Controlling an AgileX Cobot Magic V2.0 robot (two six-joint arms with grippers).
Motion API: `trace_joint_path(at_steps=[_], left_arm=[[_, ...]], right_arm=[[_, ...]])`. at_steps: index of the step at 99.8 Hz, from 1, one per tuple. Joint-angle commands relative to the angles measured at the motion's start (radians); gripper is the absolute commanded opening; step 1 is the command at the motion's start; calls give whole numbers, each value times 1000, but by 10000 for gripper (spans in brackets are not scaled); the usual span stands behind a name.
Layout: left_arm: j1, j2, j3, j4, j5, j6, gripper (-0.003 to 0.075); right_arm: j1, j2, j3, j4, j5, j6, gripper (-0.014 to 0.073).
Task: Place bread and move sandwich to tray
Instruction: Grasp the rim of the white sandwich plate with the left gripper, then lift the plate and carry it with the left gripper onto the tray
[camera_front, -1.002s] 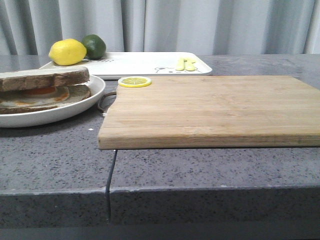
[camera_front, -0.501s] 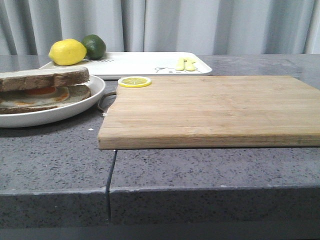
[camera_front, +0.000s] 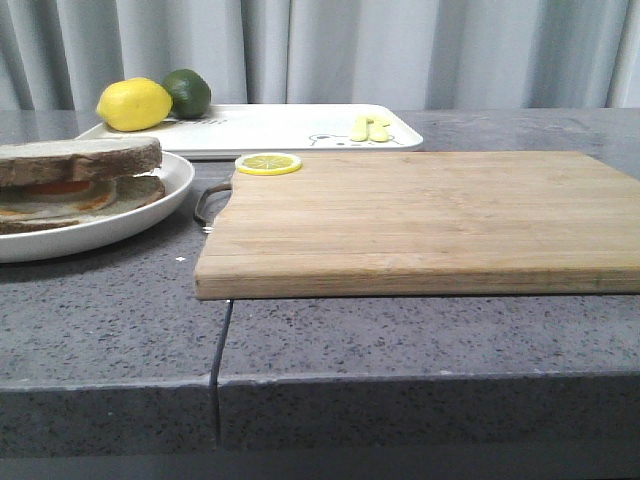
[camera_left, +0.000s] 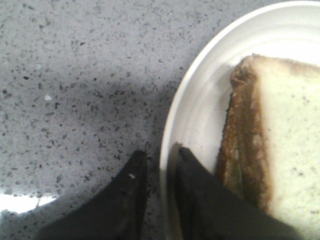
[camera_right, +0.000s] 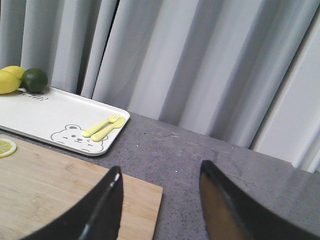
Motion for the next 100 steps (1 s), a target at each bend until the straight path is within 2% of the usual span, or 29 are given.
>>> trace_joint_path(at_steps=[1, 35, 82, 100], left_arm=[[4, -22, -26, -14, -21, -7, -18], [4, -28, -26, -142, -28, -7, -19], [4, -165, -30, -399, -70, -7, -19], [4, -174, -64, -448, -72, -7, -19]], right_arm=[[-5, 6, -27, -3, -77, -3, 372], [-5, 6, -27, -3, -77, -3, 372], [-5, 6, -27, 4, -77, -3, 372], [-5, 6, -27, 5, -77, -3, 372]])
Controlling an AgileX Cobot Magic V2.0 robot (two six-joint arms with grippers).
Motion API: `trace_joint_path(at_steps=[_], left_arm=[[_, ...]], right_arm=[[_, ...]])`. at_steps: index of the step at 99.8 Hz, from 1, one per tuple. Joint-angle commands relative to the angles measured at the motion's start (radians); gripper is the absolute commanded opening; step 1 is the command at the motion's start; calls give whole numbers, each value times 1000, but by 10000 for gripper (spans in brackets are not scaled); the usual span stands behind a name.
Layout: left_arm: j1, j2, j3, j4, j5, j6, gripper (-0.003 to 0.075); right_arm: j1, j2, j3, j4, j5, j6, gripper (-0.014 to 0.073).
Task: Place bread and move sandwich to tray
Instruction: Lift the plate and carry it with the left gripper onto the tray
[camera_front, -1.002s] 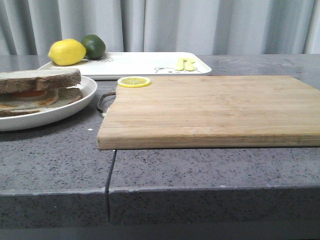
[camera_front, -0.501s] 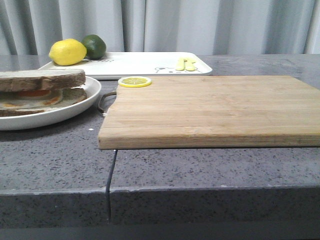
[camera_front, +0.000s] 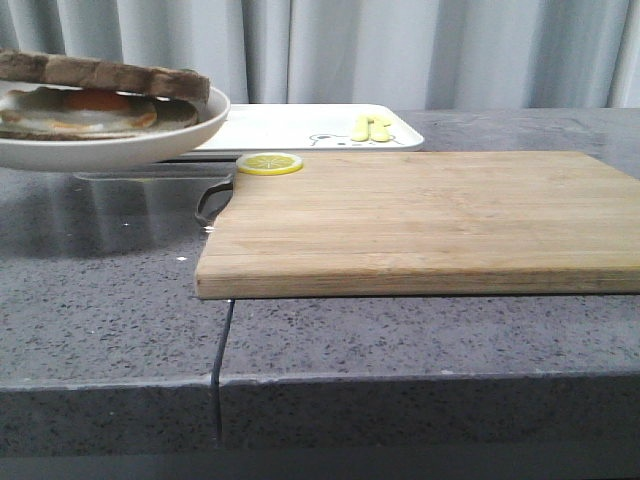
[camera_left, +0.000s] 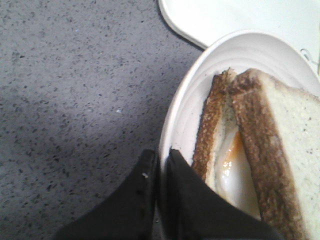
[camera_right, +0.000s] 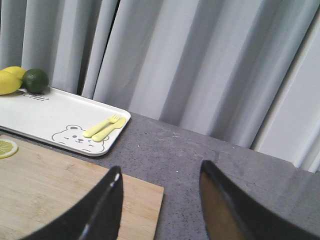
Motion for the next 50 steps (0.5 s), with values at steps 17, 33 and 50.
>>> trace_joint_path(at_steps=[17, 33, 50], left_arm=[[2, -10, -137, -82, -70, -8, -19], [-2, 83, -244, -90, -46, -8, -19], [-22, 211, -364, -100, -16, -8, -19]], right_arm=[[-5, 6, -27, 3, -78, -3, 372], [-5, 6, -27, 3, -78, -3, 372], [-5, 6, -27, 4, -78, -2, 372]])
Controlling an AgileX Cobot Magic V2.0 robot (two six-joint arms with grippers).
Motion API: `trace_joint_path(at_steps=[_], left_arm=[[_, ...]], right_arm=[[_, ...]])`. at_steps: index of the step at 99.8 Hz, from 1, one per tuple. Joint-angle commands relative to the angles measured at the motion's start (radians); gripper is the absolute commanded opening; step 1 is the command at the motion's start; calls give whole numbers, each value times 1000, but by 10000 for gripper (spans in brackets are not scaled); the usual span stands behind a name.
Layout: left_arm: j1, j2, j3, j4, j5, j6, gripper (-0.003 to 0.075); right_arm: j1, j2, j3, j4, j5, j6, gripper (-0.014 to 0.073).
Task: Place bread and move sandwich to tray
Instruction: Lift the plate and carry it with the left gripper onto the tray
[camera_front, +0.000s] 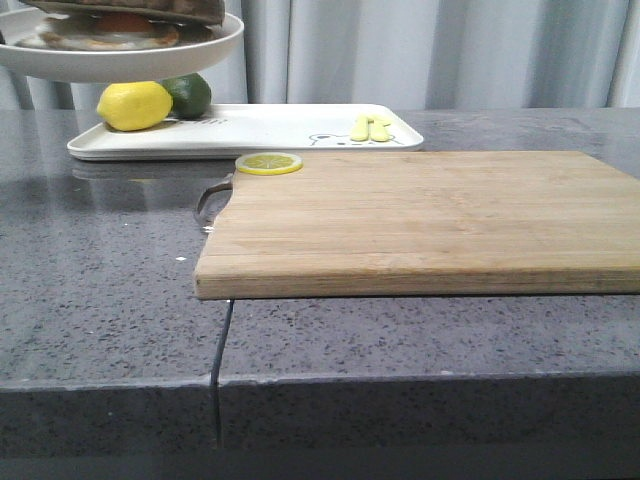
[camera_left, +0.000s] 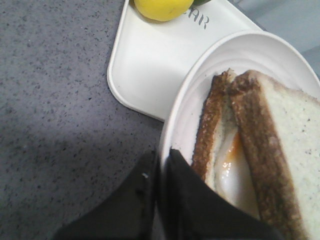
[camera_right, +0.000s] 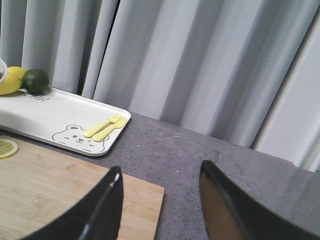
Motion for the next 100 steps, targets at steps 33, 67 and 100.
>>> trace_joint_path(at_steps=[33, 67, 100], left_arm=[[-86, 276, -358, -71, 17, -10, -19], [-104, 520, -662, -71, 115, -8, -19], [-95, 626, -805, -71, 157, 17, -19]], right_arm=[[-5, 6, -27, 0, -79, -2, 372], [-5, 6, -27, 0, -78, -2, 372], [-5, 6, -27, 0, -77, -2, 372]])
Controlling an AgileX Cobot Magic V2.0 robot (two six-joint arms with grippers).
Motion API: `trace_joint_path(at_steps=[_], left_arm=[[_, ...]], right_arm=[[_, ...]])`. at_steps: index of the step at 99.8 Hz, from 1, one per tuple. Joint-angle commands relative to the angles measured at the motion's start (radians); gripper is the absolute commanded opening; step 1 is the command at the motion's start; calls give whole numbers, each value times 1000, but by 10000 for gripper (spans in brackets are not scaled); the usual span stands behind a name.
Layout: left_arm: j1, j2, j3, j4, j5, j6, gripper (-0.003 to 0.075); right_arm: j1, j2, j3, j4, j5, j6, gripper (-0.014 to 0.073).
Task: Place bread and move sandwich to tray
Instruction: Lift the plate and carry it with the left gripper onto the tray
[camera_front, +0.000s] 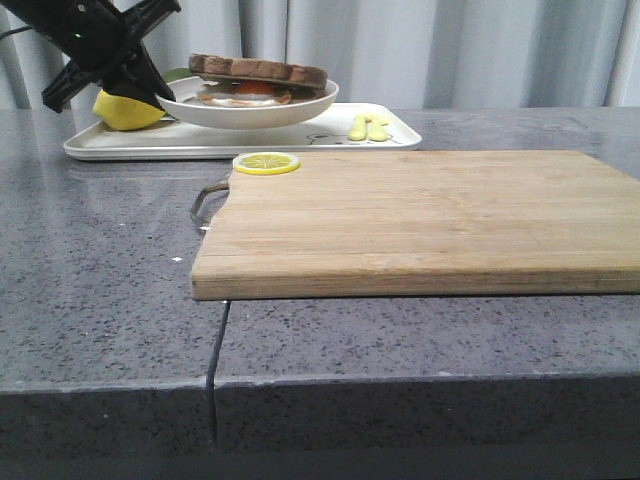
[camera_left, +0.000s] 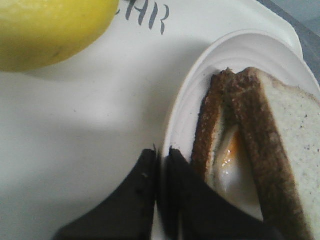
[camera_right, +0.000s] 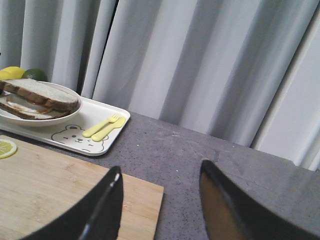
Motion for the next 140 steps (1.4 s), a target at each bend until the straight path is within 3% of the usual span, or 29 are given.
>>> trace_joint_path(at_steps=[1, 124, 131, 140], left_arm=[[2, -62, -52, -60, -35, 2, -19], [7, 5, -52, -75, -98, 7, -16], [7, 5, -52, -75, -96, 11, 8], [7, 5, -52, -75, -90, 11, 93]], right_arm=[[-5, 6, -27, -2, -77, -3, 372], [-5, 6, -27, -2, -72, -3, 372], [-5, 6, -27, -2, -72, -3, 372], [-5, 6, -27, -2, -72, -3, 372]])
